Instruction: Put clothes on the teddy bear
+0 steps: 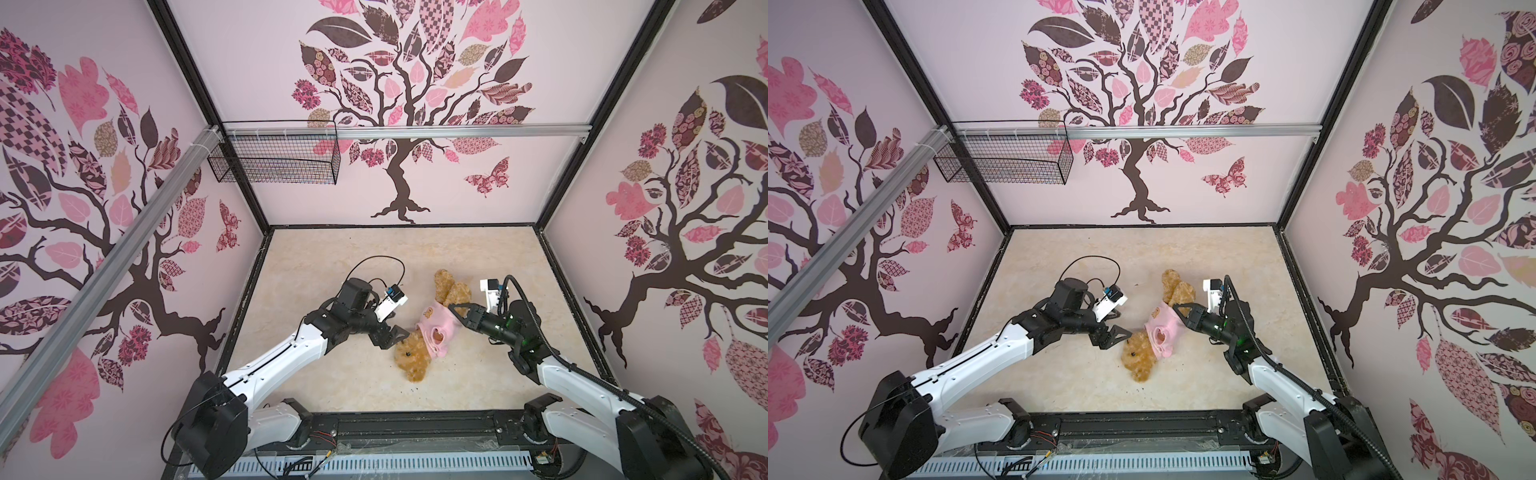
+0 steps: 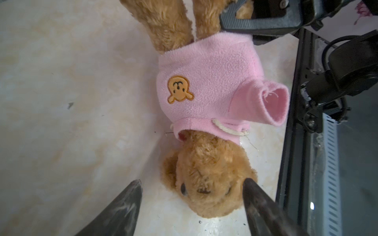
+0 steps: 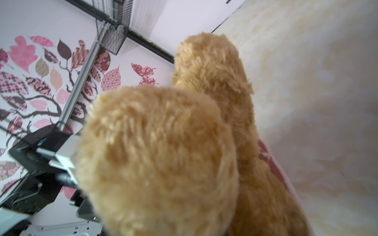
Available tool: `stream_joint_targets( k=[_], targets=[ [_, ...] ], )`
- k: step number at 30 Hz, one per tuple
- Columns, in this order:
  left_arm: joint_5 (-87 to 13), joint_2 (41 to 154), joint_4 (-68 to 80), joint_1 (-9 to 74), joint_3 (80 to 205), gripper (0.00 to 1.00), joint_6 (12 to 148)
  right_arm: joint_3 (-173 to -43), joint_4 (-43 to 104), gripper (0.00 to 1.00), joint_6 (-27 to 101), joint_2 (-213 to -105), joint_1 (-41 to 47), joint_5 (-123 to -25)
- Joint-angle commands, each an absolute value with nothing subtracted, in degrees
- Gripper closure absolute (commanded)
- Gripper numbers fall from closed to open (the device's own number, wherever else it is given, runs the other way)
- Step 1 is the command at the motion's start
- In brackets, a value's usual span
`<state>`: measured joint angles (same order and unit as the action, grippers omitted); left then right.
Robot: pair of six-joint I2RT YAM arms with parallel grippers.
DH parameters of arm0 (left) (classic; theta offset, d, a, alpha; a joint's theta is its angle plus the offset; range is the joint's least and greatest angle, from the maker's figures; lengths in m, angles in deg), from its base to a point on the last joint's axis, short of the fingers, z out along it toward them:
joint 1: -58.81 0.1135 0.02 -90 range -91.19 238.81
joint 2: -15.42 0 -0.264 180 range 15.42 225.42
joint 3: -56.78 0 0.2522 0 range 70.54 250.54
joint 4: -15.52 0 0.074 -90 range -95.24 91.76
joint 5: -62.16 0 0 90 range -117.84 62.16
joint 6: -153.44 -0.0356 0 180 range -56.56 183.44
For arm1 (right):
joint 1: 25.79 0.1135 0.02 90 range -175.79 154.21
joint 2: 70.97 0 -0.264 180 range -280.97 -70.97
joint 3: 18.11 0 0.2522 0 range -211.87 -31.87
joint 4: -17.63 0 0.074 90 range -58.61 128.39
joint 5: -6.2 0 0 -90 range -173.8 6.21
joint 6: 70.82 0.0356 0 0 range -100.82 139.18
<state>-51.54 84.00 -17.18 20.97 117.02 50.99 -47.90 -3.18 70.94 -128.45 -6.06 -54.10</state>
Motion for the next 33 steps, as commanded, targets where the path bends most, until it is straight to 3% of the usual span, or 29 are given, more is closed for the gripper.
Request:
stream_joint_targets(
  k=[1, 6, 10, 16, 20, 27, 33],
  targets=[
    [-41.3, 80.0, -15.7, 15.8, 118.4, 0.15, 45.7, -48.0, -3.0, 0.80, 77.6, -124.6, -4.9, -59.9],
    [-32.2, 81.2, -9.3, 4.7, 117.7, 0.13, 45.4, -47.1, -3.1, 0.81, 80.9, -123.3, -3.7, -62.7],
    [-25.5, 88.3, -2.5, -1.2, 119.4, 0.11, 45.7, -46.9, -4.0, 0.81, 82.0, -123.7, -3.5, -62.3],
    [-15.0, 100.4, 1.9, -5.0, 125.1, 0.11, 47.0, -46.2, -4.6, 0.81, 82.5, -123.2, -3.4, -61.9],
    [-13.9, 104.2, 7.5, -5.0, 125.6, 0.11, 50.2, -44.9, -5.3, 0.82, 82.9, -122.3, -3.4, -62.3],
    [-14.8, 107.9, 8.9, -4.7, 128.1, 0.24, 54.0, -43.3, -5.9, 0.82, 82.6, -121.0, -3.4, -62.5],
    [-19.3, 107.6, 7.8, -0.5, 127.4, 0.50, 60.4, -42.8, -2.4, 0.82, 79.5, -118.1, -3.4, -64.0]
  ],
)
